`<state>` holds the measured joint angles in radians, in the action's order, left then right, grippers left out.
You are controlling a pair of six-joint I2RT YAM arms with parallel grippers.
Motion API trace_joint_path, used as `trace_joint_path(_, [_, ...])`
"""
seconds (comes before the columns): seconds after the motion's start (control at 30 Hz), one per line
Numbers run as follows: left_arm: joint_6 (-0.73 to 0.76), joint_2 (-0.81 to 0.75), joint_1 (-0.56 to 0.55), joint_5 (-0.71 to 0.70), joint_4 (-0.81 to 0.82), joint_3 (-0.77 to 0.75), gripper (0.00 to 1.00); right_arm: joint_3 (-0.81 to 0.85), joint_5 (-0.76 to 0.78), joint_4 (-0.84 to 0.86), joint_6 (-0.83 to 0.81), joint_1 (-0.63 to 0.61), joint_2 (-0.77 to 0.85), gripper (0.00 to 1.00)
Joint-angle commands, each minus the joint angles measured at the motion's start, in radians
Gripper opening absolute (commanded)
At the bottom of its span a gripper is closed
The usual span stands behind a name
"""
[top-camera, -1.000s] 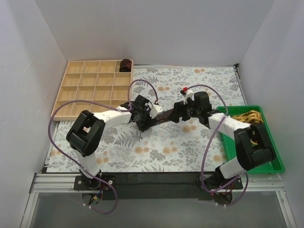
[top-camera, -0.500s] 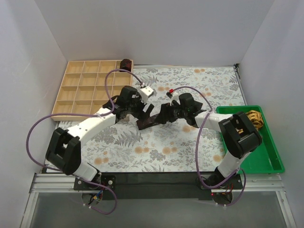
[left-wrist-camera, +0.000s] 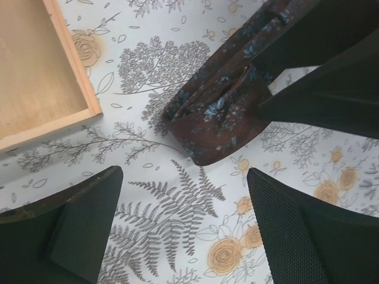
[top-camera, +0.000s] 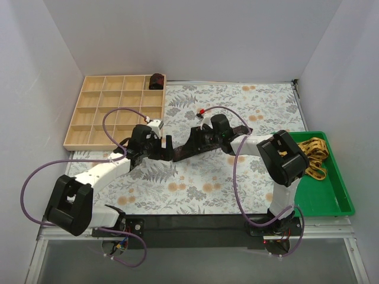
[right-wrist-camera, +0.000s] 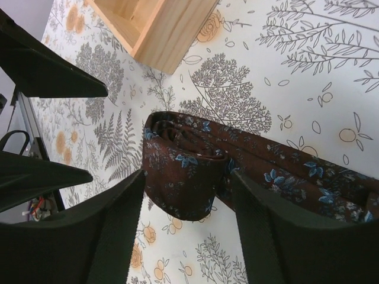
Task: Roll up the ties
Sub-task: Roll the tie
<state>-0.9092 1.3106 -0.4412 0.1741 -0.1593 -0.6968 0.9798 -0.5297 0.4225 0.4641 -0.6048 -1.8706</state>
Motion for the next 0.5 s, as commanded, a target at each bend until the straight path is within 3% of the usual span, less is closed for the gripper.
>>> trace_joint_path(0.0, [-0.083, 0.009, 0.009, 0.073, 0.127, 0.013, 0.79, 0.03, -0.038, 0.055, 0.039, -0.006, -0.03, 0.55])
trace_joint_path(0.1, [-0.123, 0.041, 0.01, 0.113, 0.191, 0.029, 0.79, 0.025, -0.058, 0.079, 0.054, -0.006, -0.059, 0.47])
trace_joint_path(0.3, [-0.178, 0.096, 0.01, 0.117, 0.237, 0.052, 0.78, 0.028, -0.107, 0.142, 0.102, -0.006, -0.114, 0.2])
trace_joint_path(0.47, [-0.224, 0.101, 0.013, 0.076, 0.268, 0.092, 0.78, 0.033, -0.15, 0.193, 0.139, -0.004, -0.147, 0.15])
